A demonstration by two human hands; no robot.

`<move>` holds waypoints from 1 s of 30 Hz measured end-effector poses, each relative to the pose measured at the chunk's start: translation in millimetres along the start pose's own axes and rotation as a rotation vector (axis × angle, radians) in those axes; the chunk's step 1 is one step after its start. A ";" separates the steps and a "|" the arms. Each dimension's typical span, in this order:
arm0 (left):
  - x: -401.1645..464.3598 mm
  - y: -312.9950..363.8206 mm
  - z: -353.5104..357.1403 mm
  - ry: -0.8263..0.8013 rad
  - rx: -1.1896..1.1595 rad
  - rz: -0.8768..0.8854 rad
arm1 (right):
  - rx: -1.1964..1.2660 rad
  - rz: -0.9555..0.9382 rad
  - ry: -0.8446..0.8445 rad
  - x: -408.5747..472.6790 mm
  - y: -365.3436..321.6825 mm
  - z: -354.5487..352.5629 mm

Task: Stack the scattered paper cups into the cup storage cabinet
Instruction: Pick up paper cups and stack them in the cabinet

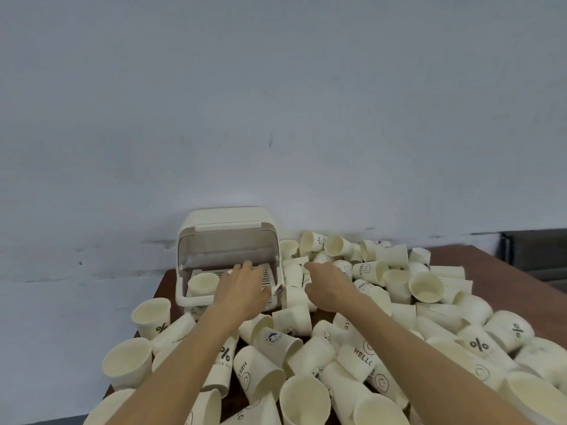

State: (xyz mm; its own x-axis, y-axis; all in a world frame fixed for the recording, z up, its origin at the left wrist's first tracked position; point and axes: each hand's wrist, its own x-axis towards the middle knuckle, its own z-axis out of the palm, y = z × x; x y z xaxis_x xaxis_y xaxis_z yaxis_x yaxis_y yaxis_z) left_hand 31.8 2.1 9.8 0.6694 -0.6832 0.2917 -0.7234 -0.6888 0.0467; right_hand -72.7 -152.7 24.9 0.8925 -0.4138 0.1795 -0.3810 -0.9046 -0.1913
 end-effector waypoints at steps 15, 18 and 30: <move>-1.8 83.5 8.4 -0.061 -0.083 0.150 | -0.016 0.189 0.029 -43.1 87.4 -21.8; 0.7 97.2 15.4 -0.092 -0.097 0.163 | -0.019 0.235 0.038 -48.9 104.3 -24.4; 38.7 160.2 38.2 -0.172 -0.194 0.334 | -0.086 0.417 -0.012 -49.5 165.6 -17.0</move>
State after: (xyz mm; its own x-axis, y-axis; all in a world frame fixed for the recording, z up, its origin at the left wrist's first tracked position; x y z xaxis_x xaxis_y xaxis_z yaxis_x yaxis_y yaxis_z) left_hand -51.7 -143.9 -7.9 0.3995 -0.9030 0.1582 -0.9127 -0.3757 0.1606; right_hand -184.0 -283.8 0.7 0.6604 -0.7452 0.0923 -0.7282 -0.6656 -0.1635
